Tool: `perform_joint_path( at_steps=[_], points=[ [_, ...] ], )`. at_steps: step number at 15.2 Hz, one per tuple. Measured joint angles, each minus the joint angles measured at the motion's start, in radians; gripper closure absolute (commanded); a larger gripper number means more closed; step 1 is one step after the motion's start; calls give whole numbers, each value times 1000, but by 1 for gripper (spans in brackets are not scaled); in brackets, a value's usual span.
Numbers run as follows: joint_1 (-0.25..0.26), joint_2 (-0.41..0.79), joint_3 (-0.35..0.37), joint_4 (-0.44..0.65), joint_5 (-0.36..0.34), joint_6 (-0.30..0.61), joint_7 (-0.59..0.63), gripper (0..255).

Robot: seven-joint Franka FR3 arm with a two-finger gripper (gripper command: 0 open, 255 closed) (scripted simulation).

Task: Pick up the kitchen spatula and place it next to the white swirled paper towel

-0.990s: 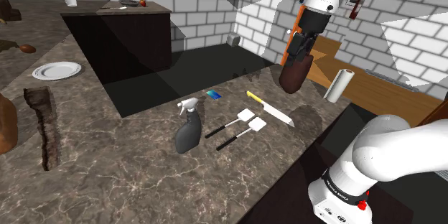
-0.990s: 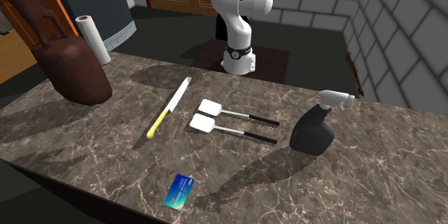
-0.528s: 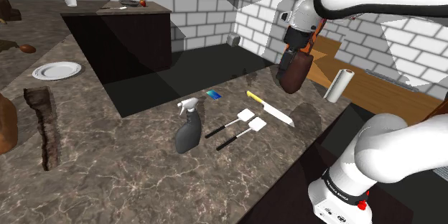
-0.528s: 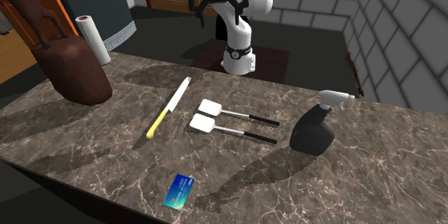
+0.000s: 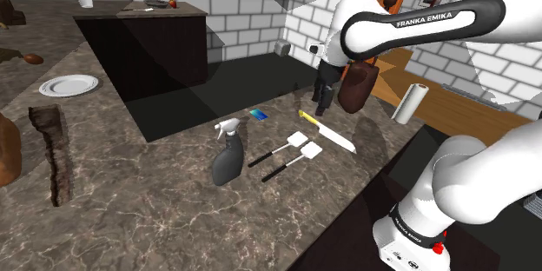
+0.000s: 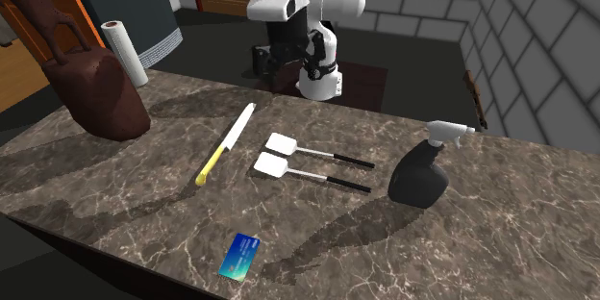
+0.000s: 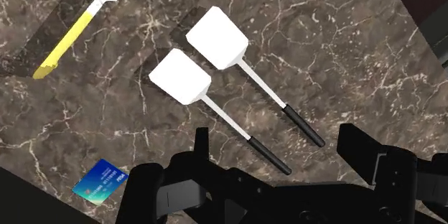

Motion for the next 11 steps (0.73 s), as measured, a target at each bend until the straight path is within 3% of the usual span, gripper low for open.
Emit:
perform_joint_path(
  at_steps=[11],
  points=[
    [152,373,-52,8,57,355,-549,0]
  ],
)
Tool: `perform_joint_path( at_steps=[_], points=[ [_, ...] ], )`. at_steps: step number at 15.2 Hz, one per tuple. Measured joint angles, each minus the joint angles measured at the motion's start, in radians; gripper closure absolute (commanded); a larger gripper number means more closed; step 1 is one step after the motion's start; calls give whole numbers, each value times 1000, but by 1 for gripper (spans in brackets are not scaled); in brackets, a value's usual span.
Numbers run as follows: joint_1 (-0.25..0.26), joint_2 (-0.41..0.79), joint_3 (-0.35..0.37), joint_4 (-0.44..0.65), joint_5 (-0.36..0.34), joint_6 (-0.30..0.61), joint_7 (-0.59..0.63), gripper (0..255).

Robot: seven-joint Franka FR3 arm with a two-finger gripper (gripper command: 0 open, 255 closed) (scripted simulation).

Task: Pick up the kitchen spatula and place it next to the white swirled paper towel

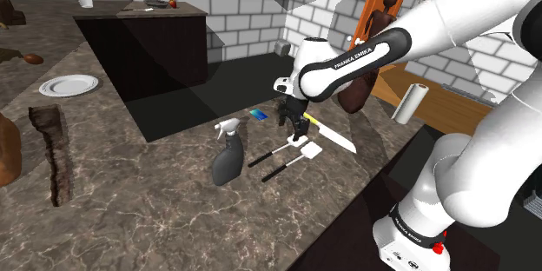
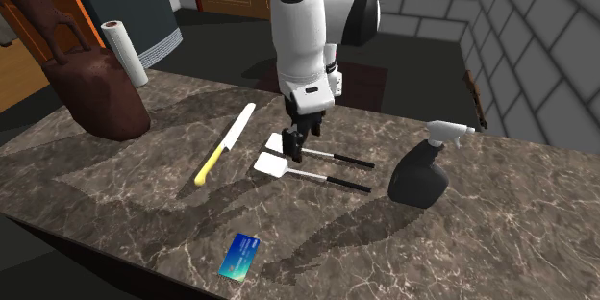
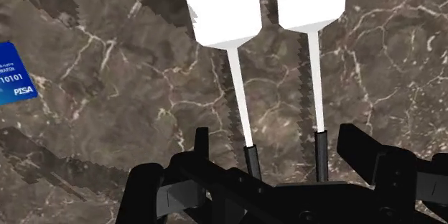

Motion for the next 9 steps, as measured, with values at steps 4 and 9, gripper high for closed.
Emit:
perform_joint_path(
  at_steps=[4,9],
  points=[
    [27,107,10,21,34,81,-156,0],
    [30,174,16,13,65,155,-196,0]
  ],
)
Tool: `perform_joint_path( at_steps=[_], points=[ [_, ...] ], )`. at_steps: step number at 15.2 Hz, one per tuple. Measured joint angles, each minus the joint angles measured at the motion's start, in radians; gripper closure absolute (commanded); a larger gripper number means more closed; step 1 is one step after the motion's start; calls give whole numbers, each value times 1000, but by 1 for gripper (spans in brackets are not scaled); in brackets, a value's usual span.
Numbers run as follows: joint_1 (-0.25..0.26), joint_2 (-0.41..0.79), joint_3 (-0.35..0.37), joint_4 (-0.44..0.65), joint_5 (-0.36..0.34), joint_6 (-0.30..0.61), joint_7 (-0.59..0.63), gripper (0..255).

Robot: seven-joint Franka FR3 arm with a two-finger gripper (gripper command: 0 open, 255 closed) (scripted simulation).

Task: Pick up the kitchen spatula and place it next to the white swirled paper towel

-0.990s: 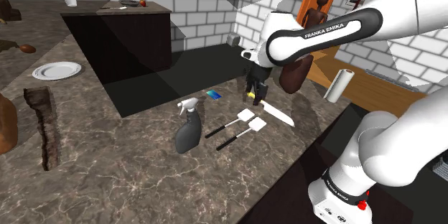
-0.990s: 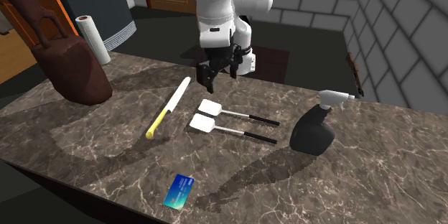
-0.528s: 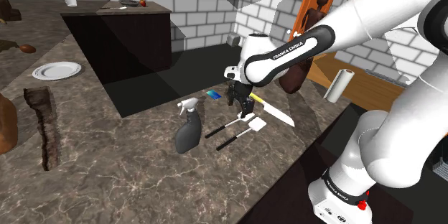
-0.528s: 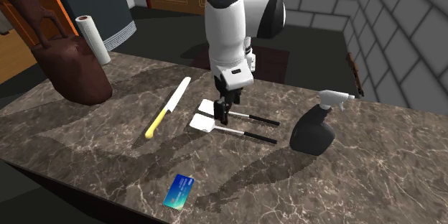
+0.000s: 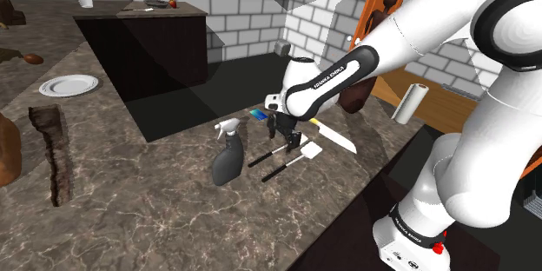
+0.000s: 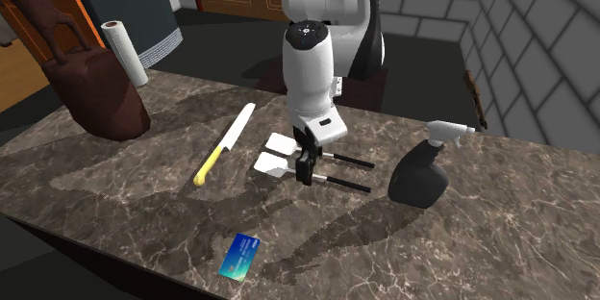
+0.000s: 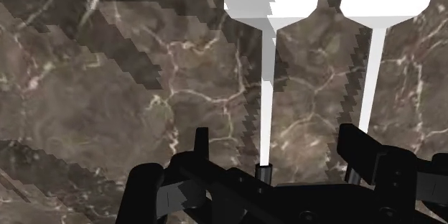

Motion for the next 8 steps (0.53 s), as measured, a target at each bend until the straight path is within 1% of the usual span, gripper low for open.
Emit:
perform_joint_path(
  at_steps=[2,8],
  points=[
    [-1,25,2,-2,13,27,-12,0],
    [0,34,4,-2,17,36,-14,0]
  ],
)
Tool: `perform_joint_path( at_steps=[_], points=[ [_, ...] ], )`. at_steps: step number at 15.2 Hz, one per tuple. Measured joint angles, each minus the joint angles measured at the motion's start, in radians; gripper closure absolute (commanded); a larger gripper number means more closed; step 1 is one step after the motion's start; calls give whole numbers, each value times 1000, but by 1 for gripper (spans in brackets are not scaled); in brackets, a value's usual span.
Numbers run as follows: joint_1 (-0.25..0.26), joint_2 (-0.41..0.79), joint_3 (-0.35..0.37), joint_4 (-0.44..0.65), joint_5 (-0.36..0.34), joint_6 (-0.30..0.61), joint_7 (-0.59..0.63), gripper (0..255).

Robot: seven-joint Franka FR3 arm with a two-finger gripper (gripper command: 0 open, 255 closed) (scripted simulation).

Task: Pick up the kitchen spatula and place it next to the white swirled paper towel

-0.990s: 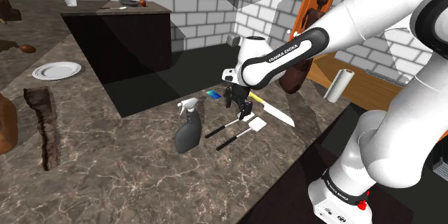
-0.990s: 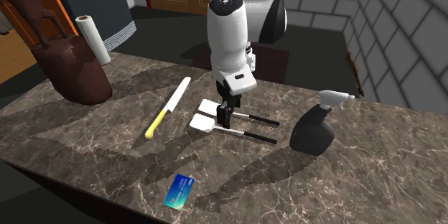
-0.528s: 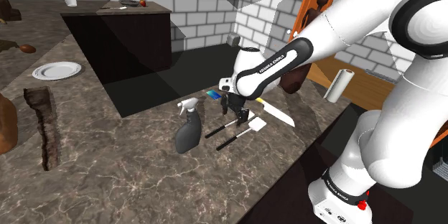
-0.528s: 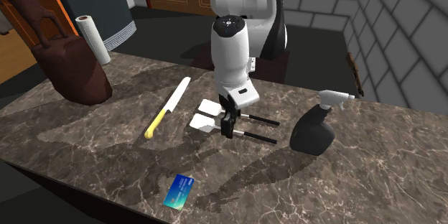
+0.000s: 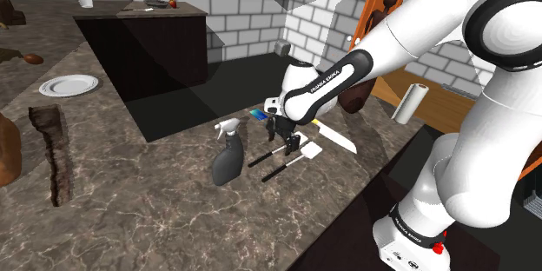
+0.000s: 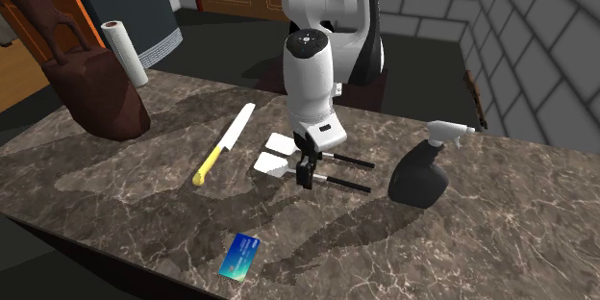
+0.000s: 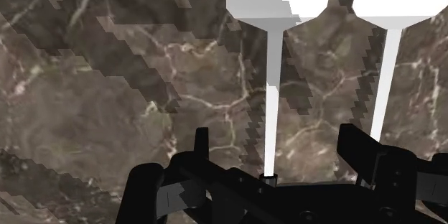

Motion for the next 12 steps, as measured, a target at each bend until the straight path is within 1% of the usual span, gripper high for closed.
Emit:
perform_joint_path(
  at_steps=[1,12],
  points=[
    [0,0,0,0,0,0,0,255],
    [0,-7,-1,0,-3,-6,3,255]
  ],
)
